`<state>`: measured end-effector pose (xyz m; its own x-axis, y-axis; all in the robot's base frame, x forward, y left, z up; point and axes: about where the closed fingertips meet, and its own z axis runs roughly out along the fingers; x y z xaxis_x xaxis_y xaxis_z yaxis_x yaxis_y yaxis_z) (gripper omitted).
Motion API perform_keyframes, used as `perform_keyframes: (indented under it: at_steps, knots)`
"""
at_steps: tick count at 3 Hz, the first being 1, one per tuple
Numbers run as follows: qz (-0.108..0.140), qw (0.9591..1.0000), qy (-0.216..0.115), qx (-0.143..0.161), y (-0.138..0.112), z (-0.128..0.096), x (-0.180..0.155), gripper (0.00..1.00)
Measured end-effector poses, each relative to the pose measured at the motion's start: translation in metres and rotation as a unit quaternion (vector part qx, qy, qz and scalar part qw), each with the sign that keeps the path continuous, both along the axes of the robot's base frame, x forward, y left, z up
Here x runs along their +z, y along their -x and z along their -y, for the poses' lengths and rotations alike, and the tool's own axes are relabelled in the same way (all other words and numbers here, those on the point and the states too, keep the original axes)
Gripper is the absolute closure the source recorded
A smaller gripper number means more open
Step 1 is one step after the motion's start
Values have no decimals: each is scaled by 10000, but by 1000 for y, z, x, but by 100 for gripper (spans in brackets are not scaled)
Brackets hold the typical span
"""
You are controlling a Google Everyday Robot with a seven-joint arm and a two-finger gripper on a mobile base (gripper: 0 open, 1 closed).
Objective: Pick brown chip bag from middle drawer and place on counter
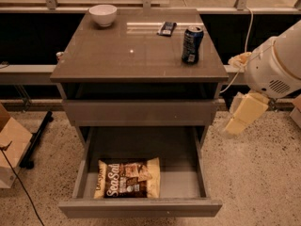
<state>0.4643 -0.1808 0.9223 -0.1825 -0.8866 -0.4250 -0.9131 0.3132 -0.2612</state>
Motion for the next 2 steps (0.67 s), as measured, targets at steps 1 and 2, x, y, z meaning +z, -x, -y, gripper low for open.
perform_keyframes:
  at_steps: [1, 2]
  knots:
    - [-9, 10000, 6, 2, 1, 0, 0, 0]
    - [-106, 9998, -77, 172, -1, -12, -24, 0]
